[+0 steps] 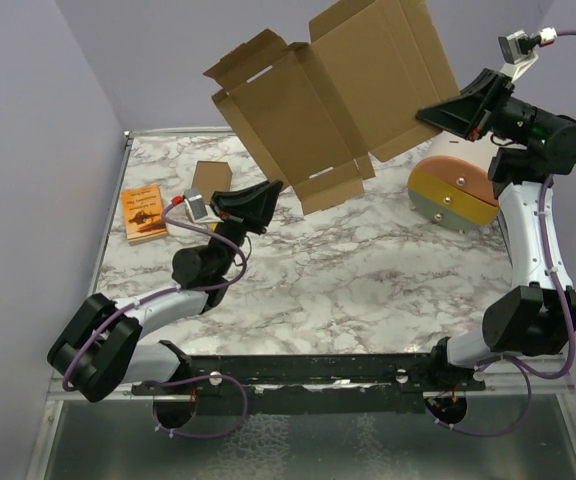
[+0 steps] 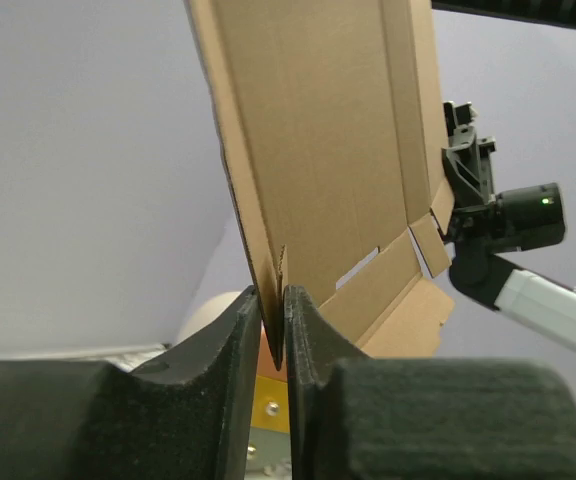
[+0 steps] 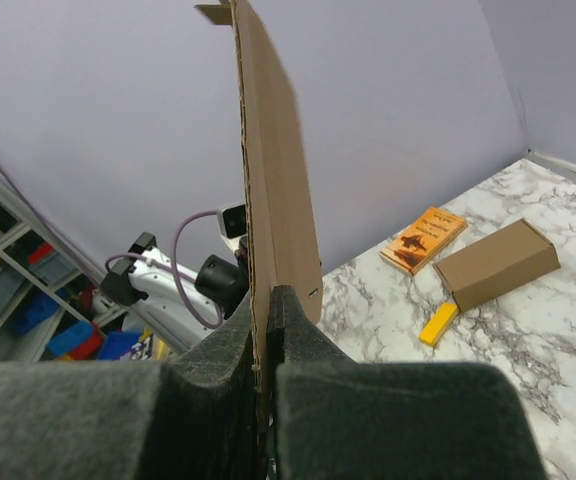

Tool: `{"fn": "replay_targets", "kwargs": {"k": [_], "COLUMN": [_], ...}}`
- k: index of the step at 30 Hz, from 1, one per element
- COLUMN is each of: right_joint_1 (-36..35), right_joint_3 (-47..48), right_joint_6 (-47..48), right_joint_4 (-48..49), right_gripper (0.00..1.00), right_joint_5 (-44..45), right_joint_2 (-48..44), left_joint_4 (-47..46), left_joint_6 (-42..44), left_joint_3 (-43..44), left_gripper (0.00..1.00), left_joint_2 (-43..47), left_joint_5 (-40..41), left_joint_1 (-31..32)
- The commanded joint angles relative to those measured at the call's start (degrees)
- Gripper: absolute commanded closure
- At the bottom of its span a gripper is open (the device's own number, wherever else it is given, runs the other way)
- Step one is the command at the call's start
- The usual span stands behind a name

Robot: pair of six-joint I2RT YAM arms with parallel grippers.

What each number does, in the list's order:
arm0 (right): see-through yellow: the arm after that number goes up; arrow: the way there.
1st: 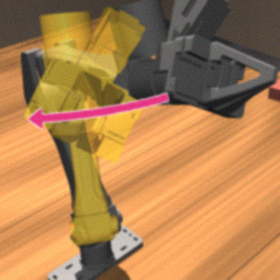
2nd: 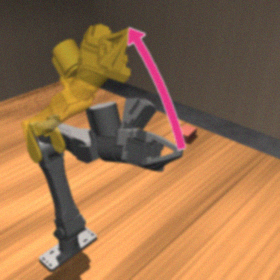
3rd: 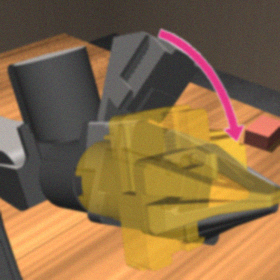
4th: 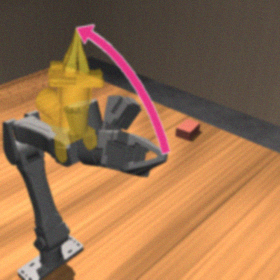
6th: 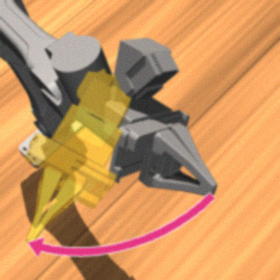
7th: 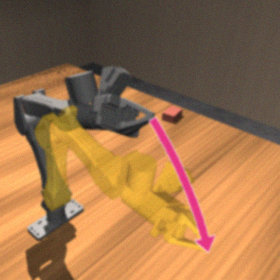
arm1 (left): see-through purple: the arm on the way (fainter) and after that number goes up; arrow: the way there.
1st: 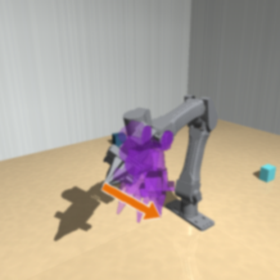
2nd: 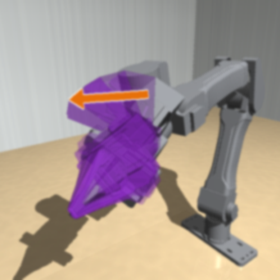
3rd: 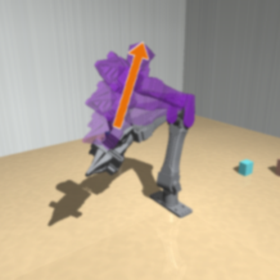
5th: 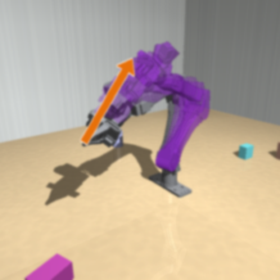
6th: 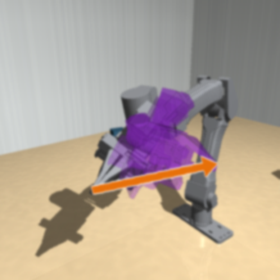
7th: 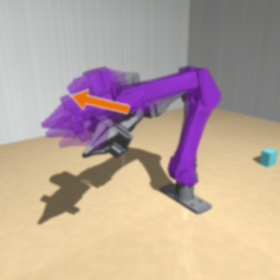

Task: Fold the paper box

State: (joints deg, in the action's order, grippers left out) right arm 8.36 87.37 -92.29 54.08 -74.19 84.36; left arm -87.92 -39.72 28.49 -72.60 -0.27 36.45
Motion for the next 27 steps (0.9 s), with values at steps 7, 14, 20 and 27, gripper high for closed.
{"fn": "replay_targets", "kwargs": {"k": [7,14,20,27], "right_joint_1": [0.3,0.2,-1.3,-6.3], "right_joint_3": [-2.4,-5.3,-2.7,2.6], "right_joint_6": [10.8,29.3,50.7,75.4], "right_joint_4": [-6.5,-21.2,-43.4,-64.4], "right_gripper": [0.99,0.99,0.99,0.99], "right_joint_5": [2.1,4.1,9.1,10.2], "right_joint_2": [-0.9,-1.5,-3.0,-2.1], "left_joint_4": [-14.0,13.1,48.6,63.9], "left_joint_6": [-0.8,-1.1,7.0,11.6], "left_joint_3": [-18.1,-20.6,-4.3,8.1], "left_gripper": [0.36,0.33,0.29,0.30], "left_joint_2": [5.6,22.2,24.8,19.7], "left_joint_5": [7.2,-8.3,-16.3,-22.7], "left_joint_1": [-2.7,-9.9,-9.9,-10.0]}}
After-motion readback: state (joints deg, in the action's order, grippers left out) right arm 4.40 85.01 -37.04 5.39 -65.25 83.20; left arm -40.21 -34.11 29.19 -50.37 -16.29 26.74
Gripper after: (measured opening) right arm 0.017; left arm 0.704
